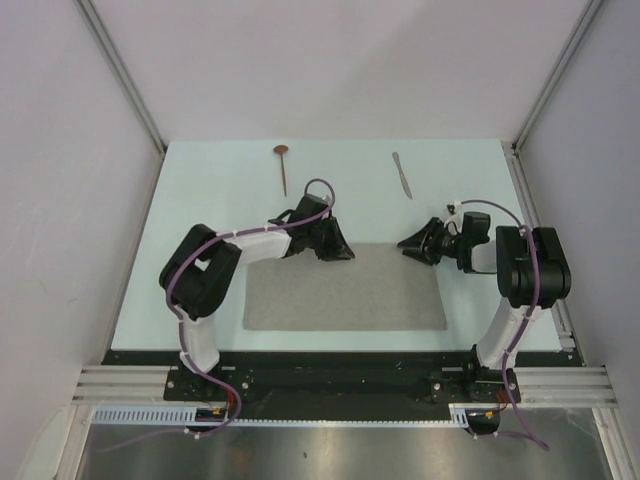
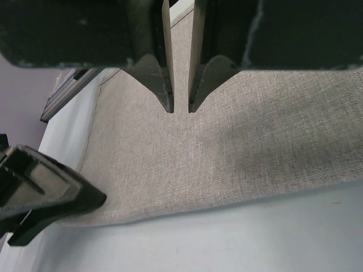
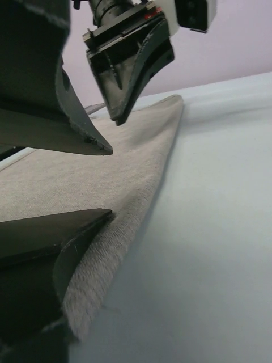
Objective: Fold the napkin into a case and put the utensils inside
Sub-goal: Smooth out the rectangle-folded napkin at the center of the board.
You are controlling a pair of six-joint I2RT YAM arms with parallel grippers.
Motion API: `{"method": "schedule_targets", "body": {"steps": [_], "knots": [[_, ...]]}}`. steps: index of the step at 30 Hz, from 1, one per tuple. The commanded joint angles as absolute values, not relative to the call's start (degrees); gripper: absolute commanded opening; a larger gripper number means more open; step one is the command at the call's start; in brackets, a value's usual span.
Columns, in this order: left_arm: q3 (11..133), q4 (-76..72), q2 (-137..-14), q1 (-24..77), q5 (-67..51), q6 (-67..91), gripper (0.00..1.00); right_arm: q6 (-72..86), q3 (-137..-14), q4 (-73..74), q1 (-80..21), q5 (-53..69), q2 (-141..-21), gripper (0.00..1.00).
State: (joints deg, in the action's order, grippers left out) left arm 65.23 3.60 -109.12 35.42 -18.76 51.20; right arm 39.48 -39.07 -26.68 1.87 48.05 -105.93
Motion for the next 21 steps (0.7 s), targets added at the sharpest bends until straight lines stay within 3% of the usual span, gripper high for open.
{"method": "schedule_targets", "body": {"steps": [1,12,15,16,21], "knots": [[65.9,1.9,-105.2,36.6,-20.2,50.5,0.2,40.2,-44.1,-29.8,4.3,47.5,-110.6,0.48],[51.3,3.9,-89.3,36.8,-20.6,44.6,0.23,42.6,-51.3,-26.1,7.6,46.6,-117.1,0.49],[51.5,8.4,-84.7,36.8,-17.4,40.5,0.27,35.6,-58.1,-10.3,7.1,39.7,-110.6,0.53],[51.6,9.7,-83.5,36.7,-16.6,39.5,0.28,30.2,-60.4,3.3,6.5,35.6,-106.0,0.57],[51.7,14.1,-78.2,36.7,-14.2,35.6,0.42,22.3,-70.3,35.9,-1.6,5.4,-98.4,0.71]]}}
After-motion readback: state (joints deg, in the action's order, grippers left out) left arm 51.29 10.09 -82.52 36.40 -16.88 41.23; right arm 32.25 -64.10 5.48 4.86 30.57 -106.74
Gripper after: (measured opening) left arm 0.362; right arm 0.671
